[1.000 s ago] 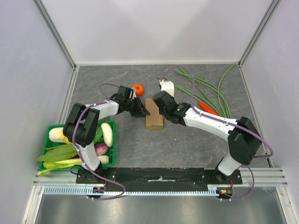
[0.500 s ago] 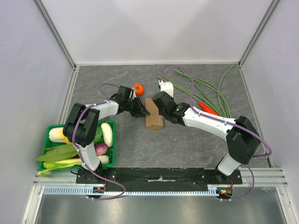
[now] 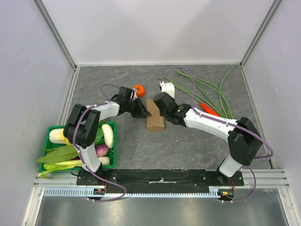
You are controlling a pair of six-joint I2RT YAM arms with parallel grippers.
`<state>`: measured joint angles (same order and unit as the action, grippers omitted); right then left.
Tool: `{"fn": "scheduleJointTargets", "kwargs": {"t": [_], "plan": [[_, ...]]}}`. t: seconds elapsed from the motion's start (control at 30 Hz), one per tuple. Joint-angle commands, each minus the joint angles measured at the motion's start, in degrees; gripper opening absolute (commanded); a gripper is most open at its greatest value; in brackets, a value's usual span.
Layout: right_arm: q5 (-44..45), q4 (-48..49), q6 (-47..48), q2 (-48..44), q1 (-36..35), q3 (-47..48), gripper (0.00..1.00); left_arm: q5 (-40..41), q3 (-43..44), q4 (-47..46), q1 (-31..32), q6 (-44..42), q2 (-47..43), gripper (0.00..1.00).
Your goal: Unpack the express box
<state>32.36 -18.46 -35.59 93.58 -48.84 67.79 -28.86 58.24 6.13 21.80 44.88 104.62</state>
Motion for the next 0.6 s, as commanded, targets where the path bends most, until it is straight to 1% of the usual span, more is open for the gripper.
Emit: {"fn": "scheduleJointTargets", "kwargs": {"t": [0.0, 0.27, 0.57], "plan": [[1.3, 0.6, -0.5, -1.8, 0.2, -0.4, 0.0, 8.3, -1.5, 6.5, 0.6, -2.1, 3.0, 0.23], [1.2, 0.6, -0.4, -3.5, 0.3, -0.1, 0.0, 8.3, -1.2, 6.6, 0.6, -2.0, 3.2, 0.23], [0.4, 0.6, -0.4, -2.0, 0.3, -0.2, 0.0, 8.2, -0.9, 6.7, 0.7, -2.0, 3.4, 0.23]]}}
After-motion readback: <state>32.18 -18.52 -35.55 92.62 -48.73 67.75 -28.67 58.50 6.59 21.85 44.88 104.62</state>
